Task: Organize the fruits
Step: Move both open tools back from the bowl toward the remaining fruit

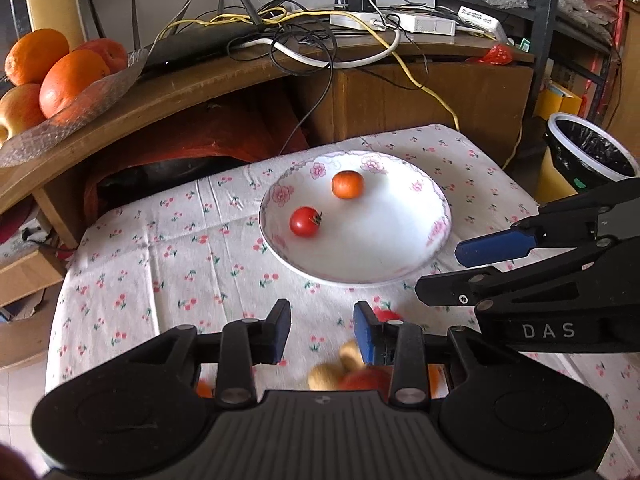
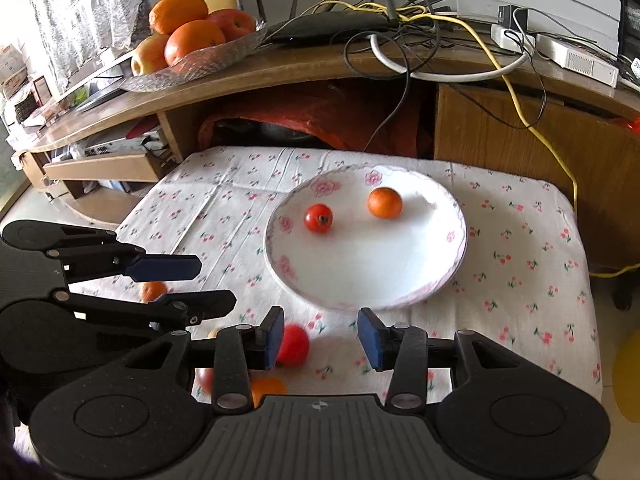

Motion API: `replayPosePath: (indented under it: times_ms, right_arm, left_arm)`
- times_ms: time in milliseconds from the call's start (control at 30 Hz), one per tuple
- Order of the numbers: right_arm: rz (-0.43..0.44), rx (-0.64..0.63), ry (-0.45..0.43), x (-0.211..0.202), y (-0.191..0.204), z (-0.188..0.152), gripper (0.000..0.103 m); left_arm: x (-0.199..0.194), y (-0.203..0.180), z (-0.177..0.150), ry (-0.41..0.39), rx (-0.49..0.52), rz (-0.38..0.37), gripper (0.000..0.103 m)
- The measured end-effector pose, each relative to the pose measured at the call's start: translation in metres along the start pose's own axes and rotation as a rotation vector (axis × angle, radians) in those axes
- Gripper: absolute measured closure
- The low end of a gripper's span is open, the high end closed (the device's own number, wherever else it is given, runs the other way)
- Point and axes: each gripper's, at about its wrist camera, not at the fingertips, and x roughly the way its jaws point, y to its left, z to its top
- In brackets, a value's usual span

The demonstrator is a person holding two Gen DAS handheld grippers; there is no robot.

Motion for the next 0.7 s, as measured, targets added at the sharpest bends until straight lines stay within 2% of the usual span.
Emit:
replayPosePath:
  times_ms: [333, 433, 700]
  right_arm:
    - [0.024, -0.026, 0.067, -0.008, 0.013, -0.03, 0.062]
    - [0.032, -0.056, 0.087, -0.007, 0.018, -0.038, 0.058]
    - [0.045, -0.119, 0.121, 0.006, 0.027, -0.044, 0.057]
  left_arm:
    - [-0.02, 0.001, -0.03, 0.043, -0.018, -0.038, 0.06]
    - [-0.024, 0.001, -0.038, 0.054, -0.027, -0.048, 0.06]
    - [-0.019, 0.002, -0.049, 0.081, -0.037, -0.077, 0.059]
